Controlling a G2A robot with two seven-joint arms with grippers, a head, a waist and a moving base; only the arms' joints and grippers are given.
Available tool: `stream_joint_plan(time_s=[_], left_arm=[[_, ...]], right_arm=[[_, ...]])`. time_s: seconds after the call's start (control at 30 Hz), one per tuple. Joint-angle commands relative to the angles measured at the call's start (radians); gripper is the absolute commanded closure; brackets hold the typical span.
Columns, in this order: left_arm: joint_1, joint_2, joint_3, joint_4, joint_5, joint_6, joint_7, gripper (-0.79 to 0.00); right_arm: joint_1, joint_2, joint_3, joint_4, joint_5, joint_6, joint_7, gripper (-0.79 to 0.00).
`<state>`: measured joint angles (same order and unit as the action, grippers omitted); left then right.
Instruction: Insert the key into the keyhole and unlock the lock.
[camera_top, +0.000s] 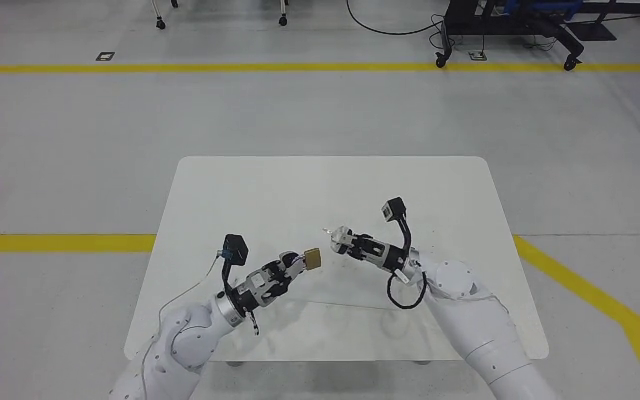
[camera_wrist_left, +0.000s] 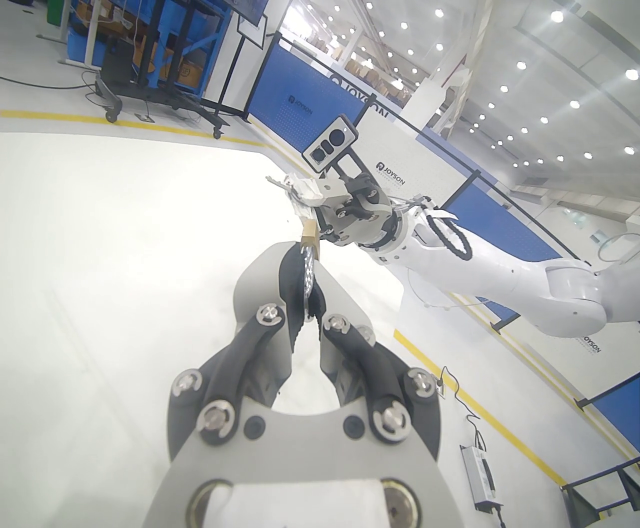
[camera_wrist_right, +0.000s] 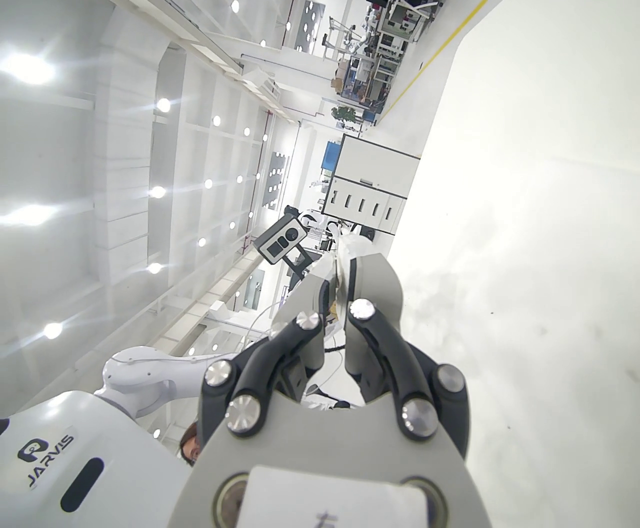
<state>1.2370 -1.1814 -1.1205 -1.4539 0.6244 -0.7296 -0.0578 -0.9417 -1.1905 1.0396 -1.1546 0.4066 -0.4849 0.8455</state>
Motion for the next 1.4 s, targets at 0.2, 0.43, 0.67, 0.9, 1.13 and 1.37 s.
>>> stream_joint_plan(time_s=[0.2,0.43,0.67,0.9,1.13,1.37], left_arm=[[-0.027,-0.007,0.027,0.034,0.008,-0.028,-0.013,0.0],[-0.042,-0.014,0.047,0.042,-0.001,-0.036,-0.018,0.0],[-0.044,-0.019,0.057,0.048,0.013,-0.006,-0.014,0.0],[-0.064,-0.026,0.071,0.063,0.01,0.024,-0.038,0.0],[-0.075,-0.029,0.067,0.076,0.011,0.033,-0.036,0.0],[-0.111,-0.023,0.05,0.13,-0.135,-0.055,-0.156,0.0]], right_arm=[[0.01,-0.004,-0.004,0.008,-0.034,0.0,-0.003,0.0],[0.014,-0.01,-0.01,0.009,-0.03,0.007,0.0,0.0],[0.009,-0.011,-0.002,0.0,0.005,-0.005,0.046,0.0],[-0.005,-0.007,0.019,-0.017,0.029,-0.01,0.077,0.0],[-0.017,-0.006,0.027,-0.028,0.031,-0.01,0.078,0.0],[-0.018,-0.005,0.047,-0.01,-0.069,-0.024,-0.043,0.0]])
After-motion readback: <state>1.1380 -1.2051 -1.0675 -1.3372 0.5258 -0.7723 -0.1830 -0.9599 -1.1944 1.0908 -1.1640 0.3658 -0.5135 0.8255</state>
